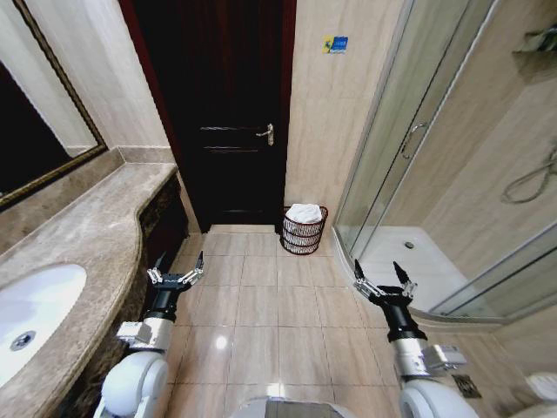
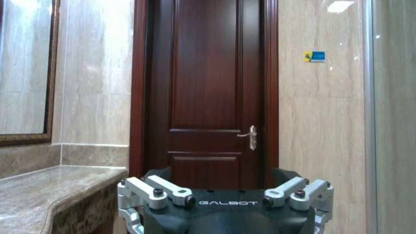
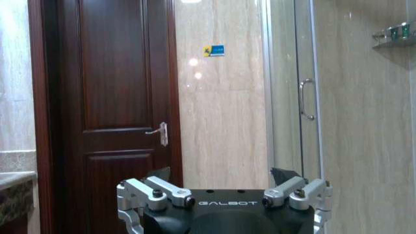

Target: Discard the used towel into the hamper.

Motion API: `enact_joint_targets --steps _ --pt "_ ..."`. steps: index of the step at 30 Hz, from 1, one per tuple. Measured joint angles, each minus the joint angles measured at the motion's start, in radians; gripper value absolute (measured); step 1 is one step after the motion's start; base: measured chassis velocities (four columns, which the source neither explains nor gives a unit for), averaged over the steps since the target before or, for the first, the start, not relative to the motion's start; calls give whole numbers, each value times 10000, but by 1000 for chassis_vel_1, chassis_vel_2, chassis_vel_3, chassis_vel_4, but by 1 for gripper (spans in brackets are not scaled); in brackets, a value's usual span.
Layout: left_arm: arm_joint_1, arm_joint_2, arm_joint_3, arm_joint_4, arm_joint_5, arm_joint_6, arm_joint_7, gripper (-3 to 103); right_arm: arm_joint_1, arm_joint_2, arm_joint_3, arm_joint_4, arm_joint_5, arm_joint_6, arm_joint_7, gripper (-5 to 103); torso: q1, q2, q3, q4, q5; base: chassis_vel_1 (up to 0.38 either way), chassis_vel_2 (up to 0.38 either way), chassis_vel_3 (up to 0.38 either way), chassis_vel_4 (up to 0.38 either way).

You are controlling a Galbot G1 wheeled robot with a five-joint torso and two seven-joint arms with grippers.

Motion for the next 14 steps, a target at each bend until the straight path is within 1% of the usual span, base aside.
enact_joint_targets --steps 14 --pt "0 0 0 0 0 0 0 100 0 -1 0 0 0 0 0 100 0 0 0 0 0 0 0 0 0"
